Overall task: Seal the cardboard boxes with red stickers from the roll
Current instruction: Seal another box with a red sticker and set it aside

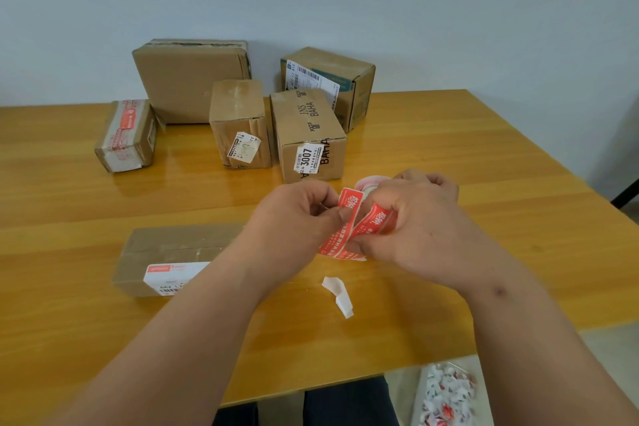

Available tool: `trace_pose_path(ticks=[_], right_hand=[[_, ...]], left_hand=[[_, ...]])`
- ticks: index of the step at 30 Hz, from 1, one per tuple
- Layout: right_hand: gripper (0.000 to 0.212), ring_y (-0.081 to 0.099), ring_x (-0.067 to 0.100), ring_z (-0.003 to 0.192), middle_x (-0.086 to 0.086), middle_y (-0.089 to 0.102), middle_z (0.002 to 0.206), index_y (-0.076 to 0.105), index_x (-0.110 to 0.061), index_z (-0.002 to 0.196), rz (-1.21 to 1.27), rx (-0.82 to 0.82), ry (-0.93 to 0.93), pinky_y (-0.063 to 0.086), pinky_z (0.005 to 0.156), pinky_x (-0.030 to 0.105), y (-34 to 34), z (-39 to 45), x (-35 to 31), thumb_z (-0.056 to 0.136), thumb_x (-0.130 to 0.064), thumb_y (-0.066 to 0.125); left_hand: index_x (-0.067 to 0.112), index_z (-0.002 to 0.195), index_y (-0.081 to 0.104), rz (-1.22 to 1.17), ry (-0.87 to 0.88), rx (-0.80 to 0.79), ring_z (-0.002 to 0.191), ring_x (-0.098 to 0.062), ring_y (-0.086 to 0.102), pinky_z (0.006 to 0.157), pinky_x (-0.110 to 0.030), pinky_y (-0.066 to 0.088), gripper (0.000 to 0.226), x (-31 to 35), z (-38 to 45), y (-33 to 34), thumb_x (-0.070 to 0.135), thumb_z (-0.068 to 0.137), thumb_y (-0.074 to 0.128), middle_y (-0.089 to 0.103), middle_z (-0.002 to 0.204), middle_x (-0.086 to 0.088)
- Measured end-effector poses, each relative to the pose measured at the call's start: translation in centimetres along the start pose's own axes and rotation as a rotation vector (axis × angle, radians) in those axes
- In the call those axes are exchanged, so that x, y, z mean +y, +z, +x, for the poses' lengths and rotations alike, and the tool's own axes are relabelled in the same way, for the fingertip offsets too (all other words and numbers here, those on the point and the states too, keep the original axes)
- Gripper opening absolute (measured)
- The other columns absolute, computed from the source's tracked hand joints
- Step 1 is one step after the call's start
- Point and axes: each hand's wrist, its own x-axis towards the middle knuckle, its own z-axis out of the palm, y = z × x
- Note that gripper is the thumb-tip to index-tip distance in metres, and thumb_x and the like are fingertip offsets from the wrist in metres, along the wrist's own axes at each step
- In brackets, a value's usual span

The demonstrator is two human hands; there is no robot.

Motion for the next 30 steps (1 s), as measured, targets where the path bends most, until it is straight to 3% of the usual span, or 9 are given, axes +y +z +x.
trace_pose_path(ticks=[4, 6, 8, 10, 12, 15, 21, 26, 30], right_hand=[[0.036, 0.040, 0.005, 0.097, -0.015, 0.054, 0.072, 0.065, -0.026, 0.070, -0.065, -0.088, 0.019, 0.019, 0.104, 0.042, 0.02, 0.27, -0.04, 0.067, -0.061, 0.071], [0.035, 0.041, 0.007, 0.100, -0.013, 0.059, 0.077, 0.071, -0.028, 0.075, -0.075, -0.101, 0.017, 0.019, 0.104, 0.045, 0.04, 0.27, -0.06, 0.070, -0.062, 0.068], [0.031, 0.041, 0.008, 0.104, -0.014, 0.061, 0.085, 0.073, -0.031, 0.079, -0.070, -0.106, 0.017, 0.018, 0.104, 0.046, 0.00, 0.19, -0.07, 0.072, -0.060, 0.067], [0.027, 0.039, 0.007, 0.107, -0.017, 0.060, 0.093, 0.073, -0.033, 0.082, -0.073, -0.108, 0.010, 0.017, 0.104, 0.046, 0.09, 0.14, -0.10, 0.073, -0.058, 0.068], [0.026, 0.037, 0.006, 0.109, -0.020, 0.057, 0.097, 0.072, -0.034, 0.083, -0.084, -0.100, -0.004, 0.017, 0.104, 0.046, 0.25, 0.11, -0.12, 0.074, -0.058, 0.068], [0.023, 0.037, 0.003, 0.106, -0.021, 0.057, 0.092, 0.073, -0.032, 0.079, -0.077, -0.059, -0.012, 0.017, 0.103, 0.045, 0.30, 0.06, -0.18, 0.074, -0.054, 0.070], [0.028, 0.038, 0.001, 0.098, -0.026, 0.052, 0.079, 0.067, -0.033, 0.065, -0.069, 0.007, -0.015, 0.018, 0.103, 0.047, 0.32, 0.00, -0.44, 0.065, -0.061, 0.069], [0.027, 0.036, 0.001, 0.108, -0.023, 0.061, 0.093, 0.073, -0.038, 0.081, -0.137, -0.065, -0.002, 0.014, 0.106, 0.047, 0.24, 0.13, -0.71, 0.070, -0.062, 0.068], [0.022, 0.033, 0.000, 0.106, -0.020, 0.058, 0.080, 0.074, -0.034, 0.079, -0.129, -0.081, 0.000, 0.010, 0.109, 0.046, 0.20, 0.04, -0.68, 0.074, -0.055, 0.069]], left_hand=[[0.025, 0.082, 0.069, 0.012, 0.034, 0.033, 0.065, -0.006, 0.064, 0.058, -0.021, 0.050, 0.011, 0.10, -0.09, 0.20, 0.034, 0.088, 0.066, 0.072, 0.080, 0.004], [0.026, 0.084, 0.070, 0.022, 0.038, 0.014, 0.060, -0.004, 0.061, 0.055, -0.021, 0.047, 0.012, 0.13, -0.25, 0.02, 0.037, 0.087, 0.067, 0.072, 0.078, 0.003], [0.026, 0.087, 0.071, 0.040, 0.031, -0.039, 0.063, -0.006, 0.065, 0.059, -0.026, 0.054, 0.012, 0.22, -0.37, -0.26, 0.037, 0.084, 0.070, 0.073, 0.080, 0.001], [0.021, 0.087, 0.072, 0.051, 0.031, -0.074, 0.051, 0.000, 0.058, 0.048, -0.017, 0.048, 0.009, 0.31, -0.51, -0.38, 0.030, 0.084, 0.072, 0.071, 0.076, 0.000], [0.021, 0.081, 0.071, 0.075, 0.033, -0.047, 0.052, 0.000, 0.054, 0.049, -0.018, 0.047, 0.007, 0.20, -0.41, -0.30, 0.027, 0.084, 0.073, 0.069, 0.073, 0.000], [0.023, 0.077, 0.069, 0.084, 0.021, 0.002, 0.063, -0.006, 0.060, 0.063, -0.027, 0.050, 0.011, -0.07, -0.13, -0.10, 0.029, 0.085, 0.071, 0.070, 0.073, 0.002], [0.022, 0.081, 0.068, 0.044, -0.004, 0.062, 0.063, -0.006, 0.062, 0.060, -0.025, 0.049, 0.011, -0.28, -0.05, 0.05, 0.031, 0.087, 0.069, 0.071, 0.077, 0.002], [0.024, 0.082, 0.067, 0.083, -0.007, 0.057, 0.053, 0.001, 0.056, 0.049, -0.012, 0.039, 0.013, -0.06, -0.11, -0.02, 0.036, 0.086, 0.069, 0.069, 0.074, 0.005], [0.018, 0.088, 0.069, 0.046, -0.010, -0.037, 0.034, 0.004, 0.047, 0.035, -0.007, 0.031, 0.011, 0.33, -0.63, -0.63, 0.027, 0.083, 0.074, 0.070, 0.072, 0.000]])
